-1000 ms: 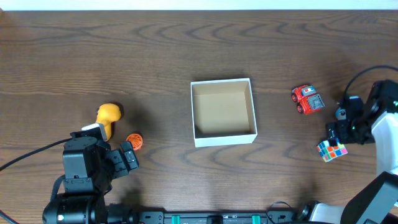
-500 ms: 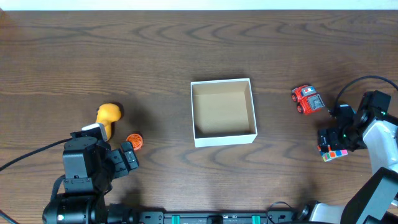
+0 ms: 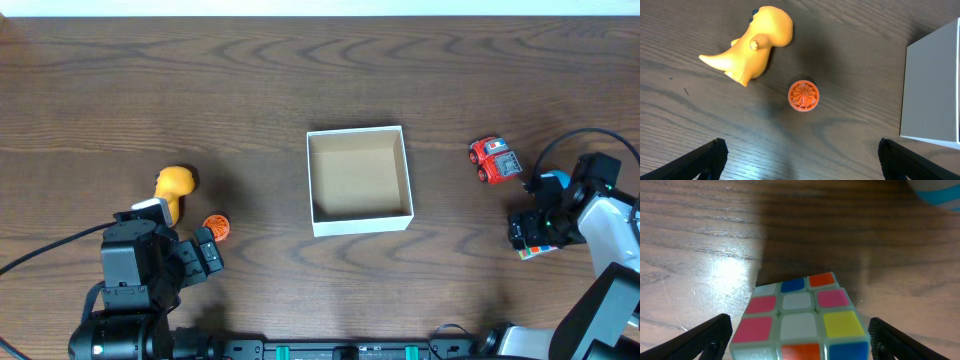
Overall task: Pack container
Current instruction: 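Move the right gripper over the Rubik's cube and lower, then close the right gripper on the Rubik's cube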
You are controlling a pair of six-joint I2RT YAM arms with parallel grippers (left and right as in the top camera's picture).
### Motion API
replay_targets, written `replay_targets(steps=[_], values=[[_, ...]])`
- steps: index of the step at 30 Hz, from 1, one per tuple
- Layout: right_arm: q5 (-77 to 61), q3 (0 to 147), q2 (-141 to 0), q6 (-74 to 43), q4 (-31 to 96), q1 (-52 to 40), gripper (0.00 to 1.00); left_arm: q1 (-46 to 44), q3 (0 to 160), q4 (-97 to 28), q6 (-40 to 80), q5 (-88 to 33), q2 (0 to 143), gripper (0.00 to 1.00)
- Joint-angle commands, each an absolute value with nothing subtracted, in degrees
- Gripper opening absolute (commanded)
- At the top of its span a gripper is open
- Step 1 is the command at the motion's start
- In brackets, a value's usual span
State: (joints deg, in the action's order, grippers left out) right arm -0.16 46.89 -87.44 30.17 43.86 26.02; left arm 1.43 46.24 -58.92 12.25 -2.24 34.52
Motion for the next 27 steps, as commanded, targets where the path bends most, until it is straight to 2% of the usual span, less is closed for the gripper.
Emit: replay_targets(steps=[1, 19, 27], values=[[-0.73, 46.39, -87.77, 30.48, 42.98, 25.82, 0.89, 1.32, 47.48, -58.94, 13.02, -2.39, 34.63, 0.98], [-0.69, 43.16, -87.77, 30.5, 39.35, 25.87, 0.85, 1.32, 47.51, -58.92, 13.02, -2.39, 34.63, 0.98], [-0.73, 42.19, -87.77, 30.48, 37.6, 25.85, 0.76, 1.32, 47.48, -58.92, 13.02, -2.39, 34.63, 0.98]])
